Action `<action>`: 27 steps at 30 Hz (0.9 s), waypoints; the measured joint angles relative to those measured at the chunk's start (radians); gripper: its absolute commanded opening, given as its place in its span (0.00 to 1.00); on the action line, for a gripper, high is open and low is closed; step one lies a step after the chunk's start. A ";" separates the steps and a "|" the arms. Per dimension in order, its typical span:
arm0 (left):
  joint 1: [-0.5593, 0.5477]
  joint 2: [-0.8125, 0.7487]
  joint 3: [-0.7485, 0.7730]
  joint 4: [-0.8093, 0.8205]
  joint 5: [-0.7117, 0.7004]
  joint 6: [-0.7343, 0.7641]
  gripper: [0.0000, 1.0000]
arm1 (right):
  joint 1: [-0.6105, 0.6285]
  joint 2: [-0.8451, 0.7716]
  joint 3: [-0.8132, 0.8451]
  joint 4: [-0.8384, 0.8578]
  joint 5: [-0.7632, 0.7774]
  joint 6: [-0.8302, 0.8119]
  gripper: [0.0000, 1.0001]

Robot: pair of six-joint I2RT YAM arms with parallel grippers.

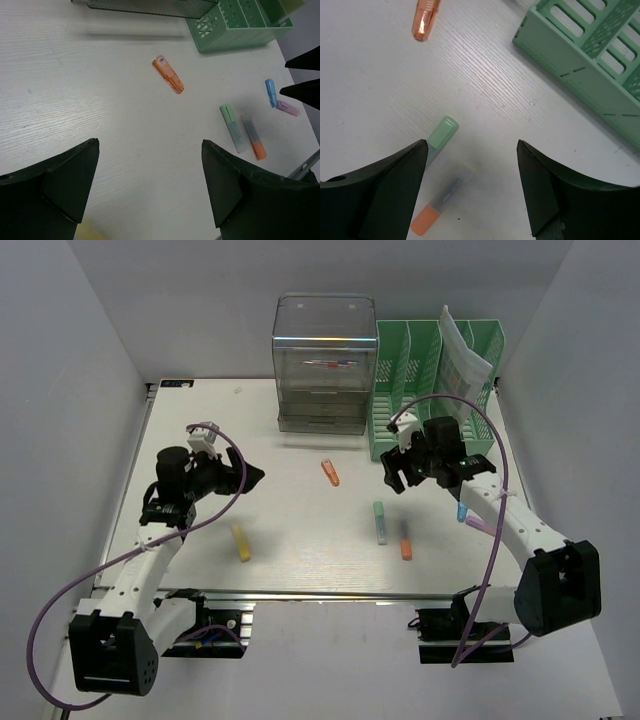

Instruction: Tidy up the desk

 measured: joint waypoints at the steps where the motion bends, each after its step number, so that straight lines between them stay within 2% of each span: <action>1: 0.000 -0.003 0.000 -0.008 -0.008 0.004 0.93 | -0.002 -0.010 -0.011 0.000 0.012 0.001 0.76; 6: 0.000 -0.013 0.005 -0.048 -0.051 0.011 0.93 | -0.035 -0.066 -0.061 -0.044 0.059 0.011 0.75; 10: 0.000 -0.013 0.018 -0.092 -0.100 0.018 0.93 | -0.082 -0.109 -0.075 -0.071 0.111 0.028 0.89; 15: 0.000 -0.040 0.021 -0.121 -0.128 0.024 0.93 | -0.171 -0.163 -0.101 -0.091 0.186 0.053 0.89; 18: 0.000 -0.076 0.021 -0.124 -0.130 0.025 0.93 | -0.225 -0.156 -0.101 -0.117 0.243 0.071 0.83; 20: 0.000 -0.094 0.021 -0.123 -0.130 0.027 0.93 | -0.269 -0.129 -0.100 -0.140 0.269 0.082 0.75; 21: 0.000 -0.100 0.021 -0.123 -0.130 0.027 0.93 | -0.296 -0.111 -0.100 -0.154 0.279 0.091 0.68; 24: 0.000 -0.103 0.021 -0.124 -0.130 0.027 0.93 | -0.354 -0.074 -0.100 -0.179 0.297 0.119 0.58; 27: 0.000 -0.103 0.021 -0.124 -0.129 0.027 0.93 | -0.402 -0.031 -0.097 -0.191 0.309 0.142 0.56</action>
